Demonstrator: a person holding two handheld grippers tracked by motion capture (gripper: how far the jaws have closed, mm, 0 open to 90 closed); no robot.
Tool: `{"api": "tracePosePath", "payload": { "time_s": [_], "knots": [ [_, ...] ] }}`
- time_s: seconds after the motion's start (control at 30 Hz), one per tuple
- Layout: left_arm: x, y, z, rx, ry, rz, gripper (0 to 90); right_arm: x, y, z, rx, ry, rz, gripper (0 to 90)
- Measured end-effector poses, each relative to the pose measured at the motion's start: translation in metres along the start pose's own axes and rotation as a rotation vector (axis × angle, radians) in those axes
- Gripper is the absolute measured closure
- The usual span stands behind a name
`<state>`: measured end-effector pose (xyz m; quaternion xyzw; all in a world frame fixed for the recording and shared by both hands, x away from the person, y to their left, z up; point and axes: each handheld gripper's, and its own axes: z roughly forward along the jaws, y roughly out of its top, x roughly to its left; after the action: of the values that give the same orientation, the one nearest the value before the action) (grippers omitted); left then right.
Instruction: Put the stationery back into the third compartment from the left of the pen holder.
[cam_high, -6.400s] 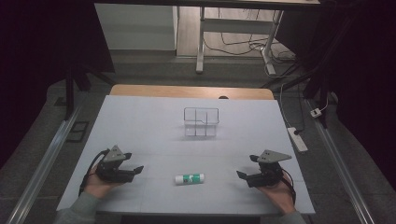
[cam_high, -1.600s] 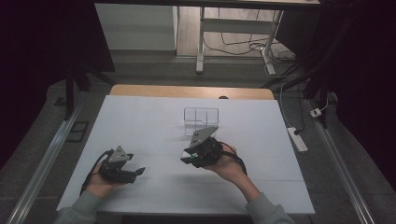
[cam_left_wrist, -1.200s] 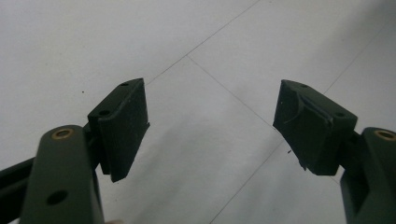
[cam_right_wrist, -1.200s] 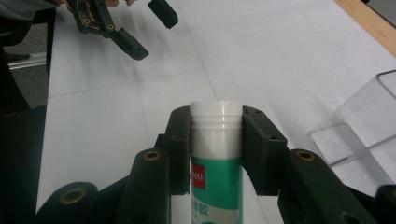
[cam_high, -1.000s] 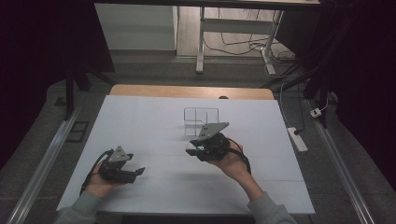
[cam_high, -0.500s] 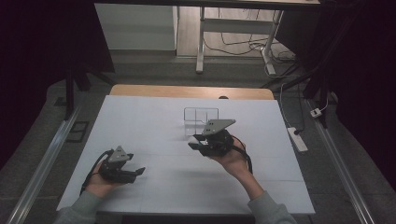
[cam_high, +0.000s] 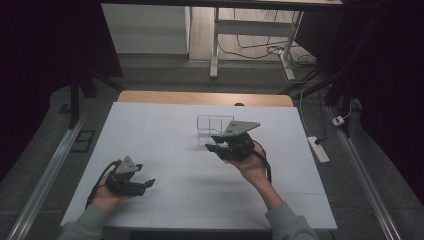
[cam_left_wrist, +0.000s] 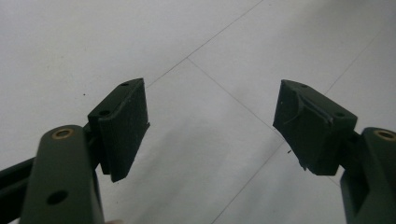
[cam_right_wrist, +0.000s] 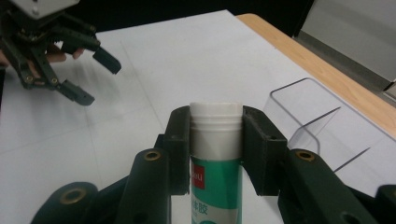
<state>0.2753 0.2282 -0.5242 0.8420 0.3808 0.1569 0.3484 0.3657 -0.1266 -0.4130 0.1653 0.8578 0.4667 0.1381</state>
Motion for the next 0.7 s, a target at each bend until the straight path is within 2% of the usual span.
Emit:
{"api": "tracePosePath", "payload": {
  "time_s": [0.23,0.7],
  "knots": [
    [0.000,0.001,0.000,-0.007,-0.004,-0.001,25.9,-0.013,0.000,-0.001,-0.030,-0.055,0.035,63.7],
    [-0.002,0.002,0.000,-0.005,-0.011,0.014,25.9,-0.046,0.014,0.004,-0.082,-0.196,0.079,63.7]
  ]
}}
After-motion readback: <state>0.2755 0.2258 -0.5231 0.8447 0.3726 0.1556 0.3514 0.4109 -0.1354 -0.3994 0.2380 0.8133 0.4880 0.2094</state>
